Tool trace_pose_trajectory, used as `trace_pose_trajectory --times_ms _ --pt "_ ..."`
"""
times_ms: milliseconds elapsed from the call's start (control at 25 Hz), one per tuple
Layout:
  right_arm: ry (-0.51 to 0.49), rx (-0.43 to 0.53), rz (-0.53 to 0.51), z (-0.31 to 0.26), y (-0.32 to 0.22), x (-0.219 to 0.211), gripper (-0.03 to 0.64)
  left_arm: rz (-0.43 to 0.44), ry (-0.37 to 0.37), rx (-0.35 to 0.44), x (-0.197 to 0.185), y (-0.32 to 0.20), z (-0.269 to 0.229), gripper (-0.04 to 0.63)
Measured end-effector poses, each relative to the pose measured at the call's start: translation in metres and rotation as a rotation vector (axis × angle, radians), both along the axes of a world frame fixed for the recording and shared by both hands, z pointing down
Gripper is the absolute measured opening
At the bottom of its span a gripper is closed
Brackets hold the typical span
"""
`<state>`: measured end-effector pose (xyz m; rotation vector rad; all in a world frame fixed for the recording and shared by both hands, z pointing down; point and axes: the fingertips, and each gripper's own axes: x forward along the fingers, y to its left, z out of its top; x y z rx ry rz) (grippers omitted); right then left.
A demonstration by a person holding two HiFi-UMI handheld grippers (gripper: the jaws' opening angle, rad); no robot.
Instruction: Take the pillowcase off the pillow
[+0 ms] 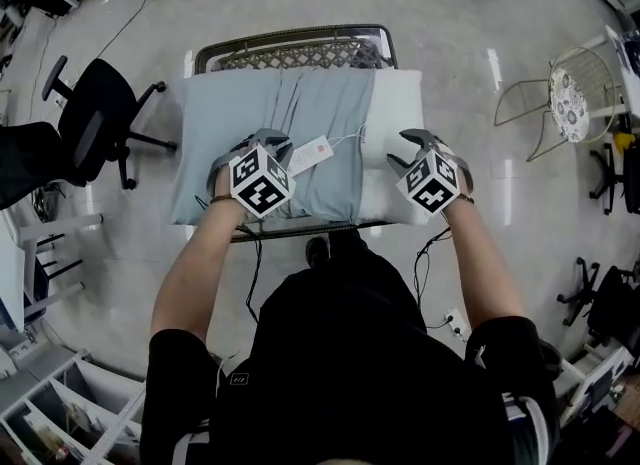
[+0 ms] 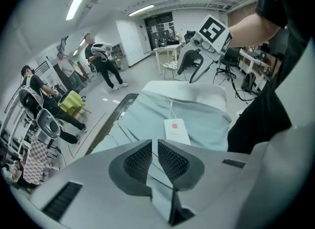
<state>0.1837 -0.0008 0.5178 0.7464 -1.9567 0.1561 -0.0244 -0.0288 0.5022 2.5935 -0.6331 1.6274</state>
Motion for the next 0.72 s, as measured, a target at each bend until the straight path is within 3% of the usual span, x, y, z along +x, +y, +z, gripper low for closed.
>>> trace_pose_trajectory --times_ms 520,720 --pt "-0.031 -0.118 -0.099 0.045 -0.150 0.020 0.259 -0.052 -0.033 -0.120 0.057 -0.147 0.044 0.109" --pt "-0.071 -0.362 -0.202 0.075 -0.159 0.016 0.318 -0.017 -0.097 -0.185 0.058 -0.178 0.074 0.109"
